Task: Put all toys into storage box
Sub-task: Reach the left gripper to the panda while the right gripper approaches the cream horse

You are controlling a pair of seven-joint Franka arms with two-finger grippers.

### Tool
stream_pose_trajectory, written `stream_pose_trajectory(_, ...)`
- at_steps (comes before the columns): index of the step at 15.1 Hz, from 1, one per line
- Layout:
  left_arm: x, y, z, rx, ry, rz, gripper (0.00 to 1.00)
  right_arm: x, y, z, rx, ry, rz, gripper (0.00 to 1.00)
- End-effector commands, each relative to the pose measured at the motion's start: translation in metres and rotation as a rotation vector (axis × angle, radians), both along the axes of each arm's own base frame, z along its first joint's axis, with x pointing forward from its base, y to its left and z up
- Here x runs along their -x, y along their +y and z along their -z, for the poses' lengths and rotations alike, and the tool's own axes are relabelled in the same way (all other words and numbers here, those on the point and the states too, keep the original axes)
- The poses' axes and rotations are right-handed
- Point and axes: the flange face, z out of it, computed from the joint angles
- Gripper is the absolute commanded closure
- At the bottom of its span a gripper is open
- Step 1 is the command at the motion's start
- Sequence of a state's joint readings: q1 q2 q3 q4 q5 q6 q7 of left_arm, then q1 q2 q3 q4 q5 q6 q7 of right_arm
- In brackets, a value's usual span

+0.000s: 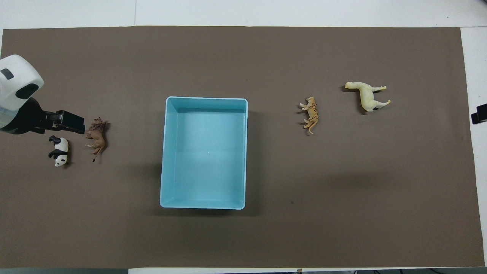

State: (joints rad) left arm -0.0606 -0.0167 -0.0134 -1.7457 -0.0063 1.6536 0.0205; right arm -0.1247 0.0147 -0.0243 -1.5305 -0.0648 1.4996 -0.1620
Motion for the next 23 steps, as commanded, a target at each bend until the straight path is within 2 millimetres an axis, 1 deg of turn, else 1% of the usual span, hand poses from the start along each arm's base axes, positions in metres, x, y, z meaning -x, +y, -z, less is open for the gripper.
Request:
stream_pose_trajectory(1,0.002,0.001,-0.005,-0.011,-0.012,-0.007,0.0,-0.002,-0.001,-0.001,0.0,0.006,0.006,0.0)
stream_pose_trajectory(3,0.002,0.001,-0.005,-0.011,-0.012,-0.007,0.0,-0.002,0.0,-0.004,0.005,-0.01,0.03,0.0)
stream_pose_trajectory(4,0.003,0.001,-0.005,-0.011,-0.01,-0.007,0.0,0.001,0.0,-0.002,0.008,-0.002,0.045,0.0)
stream_pose_trajectory(5,0.002,0.001,-0.005,-0.011,-0.012,-0.007,0.0,0.004,-0.003,0.003,0.006,0.015,0.053,0.0)
stream_pose_trajectory(7,0.003,0.001,-0.005,-0.011,-0.01,-0.007,0.0,0.01,0.001,0.012,0.018,0.026,0.04,0.0)
stream_pose_trajectory(9,0.002,0.001,-0.005,-0.011,-0.012,-0.007,0.0,0.013,0.004,0.016,0.016,0.032,0.035,0.0)
stream_pose_trajectory(10,0.003,0.001,-0.005,-0.011,-0.01,-0.007,0.0,0.012,0.005,0.023,0.017,0.021,0.034,0.0)
stream_pose_trajectory(11,0.002,0.001,-0.005,-0.011,-0.012,-0.007,0.0,0.012,0.006,0.031,0.022,-0.027,0.021,0.0)
stream_pose_trajectory(13,0.003,0.001,-0.005,-0.011,-0.01,-0.007,0.0,0.012,0.008,0.06,0.021,-0.041,0.01,0.0)
stream_pose_trajectory(14,0.003,0.001,-0.005,-0.011,-0.01,-0.007,0.0,0.005,0.017,0.072,0.02,-0.033,-0.006,0.0)
stream_pose_trajectory(15,0.002,0.001,-0.005,-0.011,-0.012,-0.007,0.0,-0.005,0.031,0.09,0.018,-0.022,-0.029,0.0)
stream_pose_trajectory(16,0.003,0.001,-0.005,-0.011,-0.01,-0.007,0.0,-0.014,0.037,0.102,0.018,-0.025,-0.042,0.0)
stream_pose_trajectory(19,0.002,0.001,-0.005,-0.011,-0.012,-0.007,0.0,-0.048,0.039,0.163,0.004,-0.027,-0.055,0.0)
stream_pose_trajectory(20,0.002,0.001,-0.005,-0.011,-0.01,-0.008,0.0,-0.059,0.043,0.18,0.004,-0.041,-0.066,0.0)
stream_pose_trajectory(21,0.007,0.003,-0.004,-0.012,0.009,-0.011,0.0,-0.067,0.048,0.195,0.004,-0.051,-0.082,0.0)
stream_pose_trajectory(23,0.007,0.003,-0.006,-0.011,-0.006,-0.012,0.0,-0.079,0.049,0.221,0.004,-0.074,-0.095,0.0)
